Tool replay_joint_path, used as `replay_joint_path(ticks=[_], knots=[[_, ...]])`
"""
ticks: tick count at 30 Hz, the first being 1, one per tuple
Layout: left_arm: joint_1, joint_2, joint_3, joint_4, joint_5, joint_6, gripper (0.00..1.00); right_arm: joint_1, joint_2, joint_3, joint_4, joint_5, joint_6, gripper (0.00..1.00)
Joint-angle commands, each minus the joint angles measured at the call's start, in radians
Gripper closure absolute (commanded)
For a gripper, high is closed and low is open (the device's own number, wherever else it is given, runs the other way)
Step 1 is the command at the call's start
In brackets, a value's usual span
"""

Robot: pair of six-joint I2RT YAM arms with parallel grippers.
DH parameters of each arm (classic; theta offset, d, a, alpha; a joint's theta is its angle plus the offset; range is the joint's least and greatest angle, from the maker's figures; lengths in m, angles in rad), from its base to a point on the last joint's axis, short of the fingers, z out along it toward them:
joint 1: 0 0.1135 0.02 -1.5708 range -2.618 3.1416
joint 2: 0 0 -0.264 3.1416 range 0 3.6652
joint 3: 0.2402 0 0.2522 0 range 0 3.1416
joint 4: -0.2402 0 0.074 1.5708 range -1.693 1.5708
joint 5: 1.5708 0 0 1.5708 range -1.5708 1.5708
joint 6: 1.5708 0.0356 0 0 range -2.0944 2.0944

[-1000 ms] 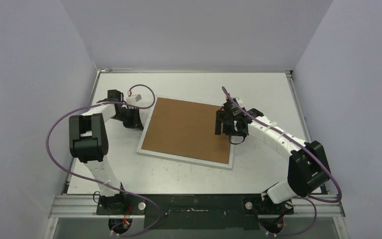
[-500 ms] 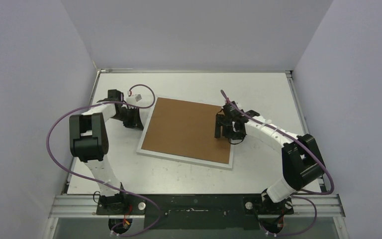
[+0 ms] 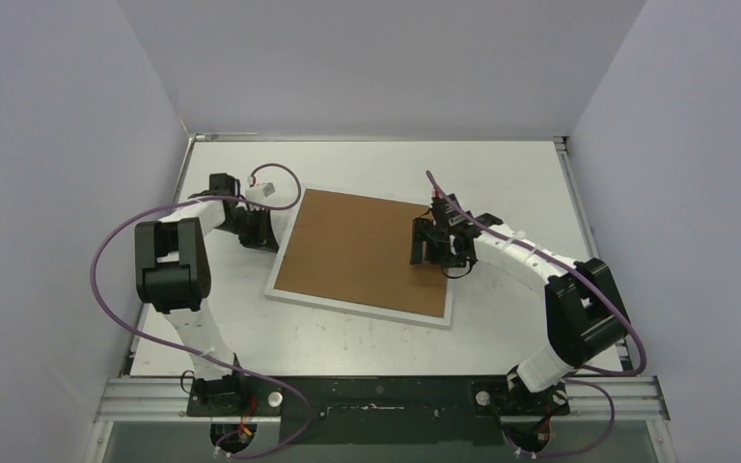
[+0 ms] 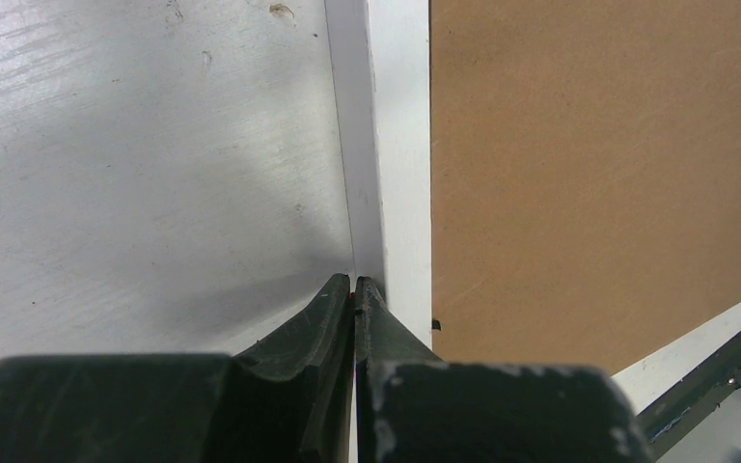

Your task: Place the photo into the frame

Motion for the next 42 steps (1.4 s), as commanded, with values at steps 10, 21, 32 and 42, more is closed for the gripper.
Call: replay_joint_path(ticks=[10,21,32,42], knots=[[0.017,0.018,0.105,-0.029,0.059,-0.011,0.99,-0.109,-0.104,-0.025,0.029,-0.003,-0.015,0.25],[0.017,0.041,0.102,0.01,0.024,-0.027,0.99,-0.14,-0.055,-0.071,0.124,-0.095,0.016,0.26],[0.014,0.065,0.091,0.039,0.02,-0.035,0.99,-0.136,-0.03,-0.078,0.144,-0.101,0.023,0.26],[0.011,0.056,0.085,0.042,0.023,-0.034,0.99,-0.144,-0.029,-0.09,0.139,-0.099,0.011,0.26]])
